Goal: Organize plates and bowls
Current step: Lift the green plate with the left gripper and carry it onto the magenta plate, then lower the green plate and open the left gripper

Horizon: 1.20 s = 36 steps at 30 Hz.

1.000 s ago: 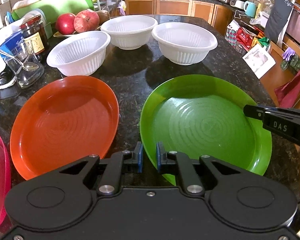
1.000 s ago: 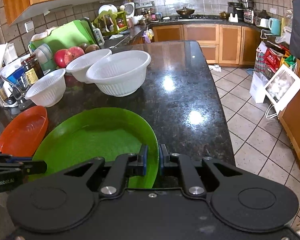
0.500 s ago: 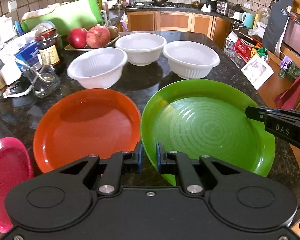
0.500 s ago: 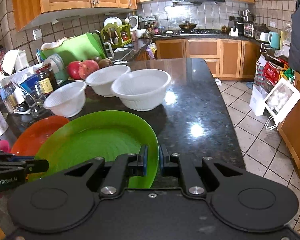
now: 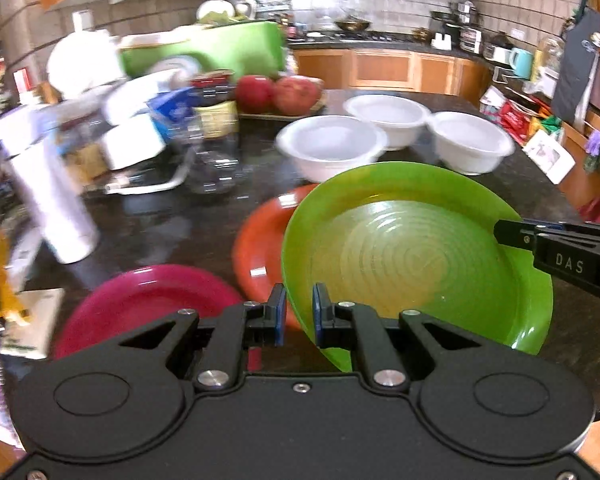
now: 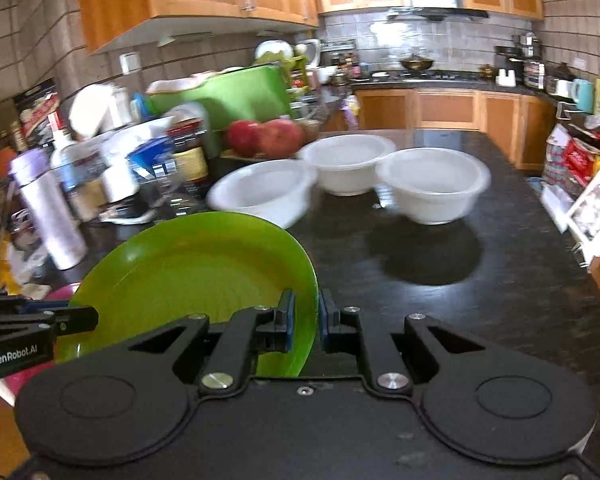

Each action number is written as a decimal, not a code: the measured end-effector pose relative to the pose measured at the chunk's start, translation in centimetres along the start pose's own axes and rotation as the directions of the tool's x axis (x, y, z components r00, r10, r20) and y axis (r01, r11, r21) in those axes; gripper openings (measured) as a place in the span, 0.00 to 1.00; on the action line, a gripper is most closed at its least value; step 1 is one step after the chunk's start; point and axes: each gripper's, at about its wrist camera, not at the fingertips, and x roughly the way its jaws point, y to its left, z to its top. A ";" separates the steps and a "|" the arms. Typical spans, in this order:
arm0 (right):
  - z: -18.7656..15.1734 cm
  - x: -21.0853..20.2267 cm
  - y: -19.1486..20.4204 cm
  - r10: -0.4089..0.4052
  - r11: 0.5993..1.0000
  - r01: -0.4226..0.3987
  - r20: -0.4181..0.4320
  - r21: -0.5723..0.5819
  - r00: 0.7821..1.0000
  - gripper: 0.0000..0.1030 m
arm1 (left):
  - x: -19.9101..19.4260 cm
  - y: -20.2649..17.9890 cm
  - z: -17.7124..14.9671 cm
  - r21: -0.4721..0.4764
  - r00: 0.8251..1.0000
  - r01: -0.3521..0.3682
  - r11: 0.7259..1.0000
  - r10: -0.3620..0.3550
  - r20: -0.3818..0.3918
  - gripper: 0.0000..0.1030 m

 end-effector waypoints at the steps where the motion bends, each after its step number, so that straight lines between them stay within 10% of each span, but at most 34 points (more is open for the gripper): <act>1: -0.1 0.3 1.2 0.012 1.000 -0.012 -0.003 -0.004 1.000 0.14 | -0.4 1.1 -0.3 -0.004 1.000 -0.011 1.000 0.011 0.002 0.17; 16: -1.6 3.9 14.7 0.106 0.992 -0.111 -0.073 -0.055 0.992 0.14 | -2.0 13.3 -4.6 -0.087 0.994 -0.110 0.990 0.108 -0.031 0.17; 20: -1.9 4.1 15.6 0.091 0.994 -0.094 -0.072 -0.047 0.993 0.21 | -1.8 14.3 -5.2 -0.071 0.996 -0.088 0.994 0.086 -0.033 0.19; 25: -2.2 3.7 16.6 0.036 0.998 -0.038 -0.034 -0.056 0.999 0.33 | -1.8 14.5 -5.7 -0.039 0.996 -0.092 0.995 0.093 0.014 0.50; 36: -2.7 2.6 15.7 -0.008 1.000 0.008 -0.022 -0.017 1.000 0.33 | -1.3 15.3 -5.3 -0.017 0.999 -0.027 0.999 0.027 0.029 0.50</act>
